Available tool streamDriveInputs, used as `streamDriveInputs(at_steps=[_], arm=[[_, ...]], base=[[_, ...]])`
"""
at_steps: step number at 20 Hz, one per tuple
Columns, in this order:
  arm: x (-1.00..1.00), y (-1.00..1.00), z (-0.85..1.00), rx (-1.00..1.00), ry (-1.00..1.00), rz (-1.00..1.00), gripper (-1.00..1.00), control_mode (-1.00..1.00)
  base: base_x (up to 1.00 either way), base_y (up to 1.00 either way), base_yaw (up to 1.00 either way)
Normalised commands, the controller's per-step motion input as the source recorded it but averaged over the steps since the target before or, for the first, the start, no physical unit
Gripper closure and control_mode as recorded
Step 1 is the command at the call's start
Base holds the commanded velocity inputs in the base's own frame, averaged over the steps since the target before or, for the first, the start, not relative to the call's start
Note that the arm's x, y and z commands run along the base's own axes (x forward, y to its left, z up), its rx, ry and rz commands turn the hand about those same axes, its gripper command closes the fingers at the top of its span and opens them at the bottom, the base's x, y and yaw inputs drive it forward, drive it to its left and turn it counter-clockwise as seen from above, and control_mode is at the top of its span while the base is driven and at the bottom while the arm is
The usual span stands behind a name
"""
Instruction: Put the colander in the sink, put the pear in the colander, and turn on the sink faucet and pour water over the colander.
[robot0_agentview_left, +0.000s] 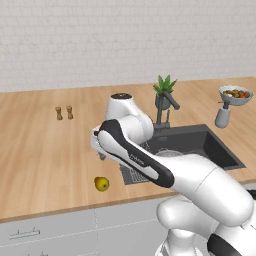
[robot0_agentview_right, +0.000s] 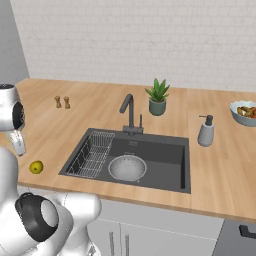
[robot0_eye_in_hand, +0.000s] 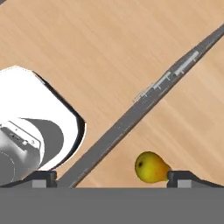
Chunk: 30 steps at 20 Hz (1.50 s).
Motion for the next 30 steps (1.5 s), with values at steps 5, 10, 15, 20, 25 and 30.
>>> streamDriveInputs(at_steps=[5, 10, 15, 20, 25, 30], arm=[[0.01, 0.01, -0.10, 0.06, 0.07, -0.93, -1.00, -1.00], [0.00, 0.04, -0.01, 0.00, 0.02, -1.00, -1.00, -1.00], [0.00, 0.00, 0.00, 0.01, 0.04, -0.99, -1.00, -1.00], [0.00, 0.03, 0.03, 0.12, 0.01, -0.91, -1.00, -1.00], [-0.06, 0.13, 0.07, 0.25, 0.07, -0.72, -1.00, -1.00], [-0.03, 0.20, 0.00, 0.12, 0.13, -0.37, -1.00, -1.00]], base=[[0.00, 0.00, 0.00], [0.00, 0.00, 0.00], [0.00, 0.00, 0.00], [0.00, 0.00, 0.00], [0.00, 0.00, 0.00], [0.00, 0.00, 0.00]])
